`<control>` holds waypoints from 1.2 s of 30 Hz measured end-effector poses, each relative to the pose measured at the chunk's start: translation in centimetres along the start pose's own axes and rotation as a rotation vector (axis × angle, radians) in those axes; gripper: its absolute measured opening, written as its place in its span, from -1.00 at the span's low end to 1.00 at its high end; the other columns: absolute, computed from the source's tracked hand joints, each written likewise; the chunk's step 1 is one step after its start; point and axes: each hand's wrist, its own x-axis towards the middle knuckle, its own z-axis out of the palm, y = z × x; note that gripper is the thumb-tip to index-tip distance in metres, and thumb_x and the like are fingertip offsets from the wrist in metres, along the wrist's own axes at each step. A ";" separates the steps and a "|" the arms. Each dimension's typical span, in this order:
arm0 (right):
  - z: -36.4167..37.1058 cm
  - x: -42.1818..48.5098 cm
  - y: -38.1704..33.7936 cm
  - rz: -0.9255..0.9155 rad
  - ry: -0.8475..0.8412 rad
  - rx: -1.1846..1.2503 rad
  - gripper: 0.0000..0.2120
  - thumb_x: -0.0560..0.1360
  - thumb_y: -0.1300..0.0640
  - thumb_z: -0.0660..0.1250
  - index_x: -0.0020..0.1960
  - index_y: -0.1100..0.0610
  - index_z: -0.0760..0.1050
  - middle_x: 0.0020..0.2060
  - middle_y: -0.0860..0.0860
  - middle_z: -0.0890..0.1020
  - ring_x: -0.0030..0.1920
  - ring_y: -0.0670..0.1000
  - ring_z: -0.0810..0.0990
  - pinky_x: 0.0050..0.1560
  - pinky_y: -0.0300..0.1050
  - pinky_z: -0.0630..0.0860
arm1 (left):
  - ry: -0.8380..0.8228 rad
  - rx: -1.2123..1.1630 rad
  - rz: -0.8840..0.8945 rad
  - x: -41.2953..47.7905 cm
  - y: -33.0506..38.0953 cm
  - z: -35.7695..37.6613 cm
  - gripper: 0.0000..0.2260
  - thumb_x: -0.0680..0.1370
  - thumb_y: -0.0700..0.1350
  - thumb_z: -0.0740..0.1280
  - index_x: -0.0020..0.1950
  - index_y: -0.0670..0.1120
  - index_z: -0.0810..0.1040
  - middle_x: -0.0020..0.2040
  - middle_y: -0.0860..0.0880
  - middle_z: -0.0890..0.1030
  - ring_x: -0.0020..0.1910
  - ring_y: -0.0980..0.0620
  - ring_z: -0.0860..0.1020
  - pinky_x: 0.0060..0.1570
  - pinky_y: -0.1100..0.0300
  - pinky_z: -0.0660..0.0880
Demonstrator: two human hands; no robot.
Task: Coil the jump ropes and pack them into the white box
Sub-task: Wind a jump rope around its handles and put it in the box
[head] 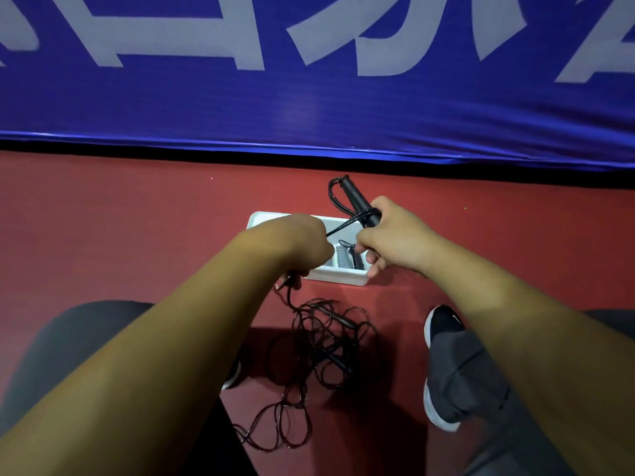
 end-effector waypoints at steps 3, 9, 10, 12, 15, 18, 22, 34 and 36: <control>0.1 0.1 -0.5 0.007 -0.012 0.152 -0.74 0.58 0.34 0.31 0.21 0.15 0.37 -0.15 0.18 0.60 -0.37 0.07 0.62 -0.21 0.23 0.73 | 0.187 -0.087 0.021 0.9 -0.1 0.3 -0.79 0.61 -0.17 0.15 -0.03 -0.19 0.55 -0.20 -0.17 0.73 -0.34 -0.17 0.73 -0.14 -0.17 0.72; -1.5 0.7 -1.3 0.021 0.095 0.392 -0.80 0.61 0.32 0.31 0.16 0.08 0.43 -0.27 0.07 0.54 -0.44 0.00 0.54 -0.35 0.03 0.65 | 0.354 -0.559 0.318 0.5 -0.3 -1.8 -0.90 0.63 -0.15 0.43 -0.04 -0.14 0.69 -0.11 -0.20 0.73 -0.18 -0.14 0.74 -0.02 -0.13 0.71; -1.8 0.8 -1.3 0.020 0.102 0.406 -0.80 0.60 0.33 0.30 0.12 0.07 0.43 -0.28 0.08 0.52 -0.47 -0.02 0.45 -0.43 -0.09 0.53 | 0.348 -0.565 0.377 0.0 -0.3 -2.2 -0.93 0.58 -0.14 0.51 -0.06 -0.13 0.71 -0.15 -0.19 0.72 -0.22 -0.04 0.70 -0.07 -0.01 0.70; -2.0 1.0 -1.1 0.012 0.098 0.408 -0.80 0.59 0.35 0.28 0.07 0.07 0.42 -0.29 0.09 0.48 -0.47 -0.04 0.32 -0.46 -0.20 0.26 | 0.340 -0.549 0.457 -0.9 -0.4 -2.9 -0.90 0.50 -0.14 0.59 -0.08 -0.13 0.72 -0.24 -0.06 0.71 -0.30 0.17 0.59 -0.25 0.30 0.53; -2.2 0.7 -1.2 -0.022 0.055 0.390 -0.83 0.57 0.38 0.26 0.02 0.12 0.41 -0.30 0.09 0.46 -0.47 -0.06 0.27 -0.47 -0.22 0.14 | 0.221 -0.500 0.469 -1.7 -0.9 -3.6 -0.86 0.49 -0.14 0.59 -0.06 -0.16 0.72 -0.20 -0.04 0.75 -0.25 0.14 0.65 -0.19 0.34 0.50; -2.7 0.3 -1.7 -0.061 -0.003 0.371 -0.75 0.54 0.40 0.27 0.13 0.12 0.42 -0.31 0.08 0.47 -0.45 -0.05 0.26 -0.46 -0.21 0.12 | 0.193 -0.248 0.418 -1.5 -1.7 -4.0 -0.81 0.51 0.00 0.57 -0.11 -0.11 0.70 -0.28 -0.06 0.73 -0.27 0.00 0.70 -0.13 0.12 0.60; -2.8 -0.5 -2.3 -0.118 -0.116 0.443 -0.70 0.57 0.41 0.30 0.18 0.09 0.38 -0.32 0.07 0.48 -0.46 -0.06 0.24 -0.50 -0.25 0.11 | 0.317 0.056 0.356 -0.7 -2.1 -3.7 -0.63 0.62 0.24 0.37 -0.14 -0.03 0.66 -0.41 -0.01 0.65 -0.45 0.05 0.63 -0.28 0.11 0.57; -3.4 -0.4 -1.9 -0.080 -0.162 0.750 -0.69 0.55 -0.14 0.47 0.04 0.06 0.46 -0.31 0.05 0.46 -0.48 -0.13 0.22 -0.53 -0.31 0.04 | -0.129 -0.306 0.412 -0.5 -3.4 -4.6 -0.85 0.64 0.01 0.41 0.07 0.02 0.77 -0.22 -0.02 0.66 -0.16 0.06 0.61 0.08 0.01 0.59; -3.1 -0.1 -1.6 -0.041 -0.107 0.750 -0.69 0.55 -0.14 0.49 0.01 0.04 0.46 -0.32 0.04 0.46 -0.49 -0.13 0.21 -0.55 -0.31 0.04 | -0.239 -0.382 0.412 -0.8 -3.6 -4.8 -0.83 0.64 -0.01 0.40 0.10 -0.02 0.76 -0.23 -0.06 0.61 -0.15 0.02 0.58 0.02 0.12 0.56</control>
